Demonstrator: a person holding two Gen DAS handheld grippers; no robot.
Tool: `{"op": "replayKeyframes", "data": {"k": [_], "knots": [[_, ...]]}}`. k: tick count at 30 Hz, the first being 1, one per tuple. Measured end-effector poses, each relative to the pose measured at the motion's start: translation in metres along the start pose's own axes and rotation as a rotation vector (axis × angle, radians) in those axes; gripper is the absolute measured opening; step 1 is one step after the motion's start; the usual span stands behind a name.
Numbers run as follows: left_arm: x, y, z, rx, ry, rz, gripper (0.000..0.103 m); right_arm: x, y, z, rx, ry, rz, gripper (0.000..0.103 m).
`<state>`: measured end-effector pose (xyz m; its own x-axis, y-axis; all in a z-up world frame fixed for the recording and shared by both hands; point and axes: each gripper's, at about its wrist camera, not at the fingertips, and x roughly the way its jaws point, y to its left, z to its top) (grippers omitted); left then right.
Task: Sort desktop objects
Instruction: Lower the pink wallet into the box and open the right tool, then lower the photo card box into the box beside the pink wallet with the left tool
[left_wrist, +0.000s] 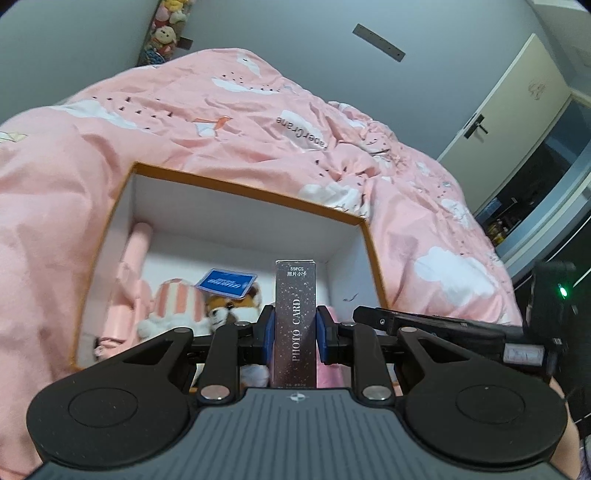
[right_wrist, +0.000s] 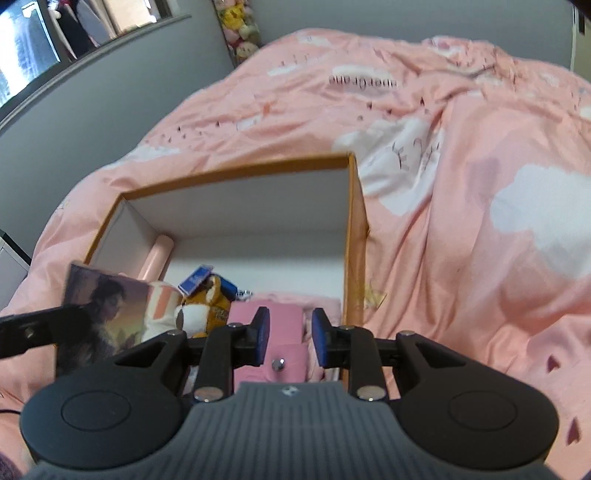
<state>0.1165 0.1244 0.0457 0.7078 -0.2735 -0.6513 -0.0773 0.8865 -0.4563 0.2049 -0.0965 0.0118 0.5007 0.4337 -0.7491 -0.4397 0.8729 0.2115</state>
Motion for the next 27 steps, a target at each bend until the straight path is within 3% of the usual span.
{"op": "replayKeyframes", "data": {"k": [8,15,27], "knots": [[0.043,-0.005,0.004,-0.068,0.037,-0.078,0.025,-0.029,-0.018,-0.003,-0.005,-0.116,0.008,0.028],[0.08,-0.007,-0.008,-0.151,0.084,-0.159,0.025,-0.033,-0.05,-0.017,0.128,-0.148,0.033,0.028],[0.125,-0.034,-0.018,-0.156,0.172,-0.087,0.025,-0.027,-0.077,-0.033,0.23,-0.149,0.053,0.028]]}}
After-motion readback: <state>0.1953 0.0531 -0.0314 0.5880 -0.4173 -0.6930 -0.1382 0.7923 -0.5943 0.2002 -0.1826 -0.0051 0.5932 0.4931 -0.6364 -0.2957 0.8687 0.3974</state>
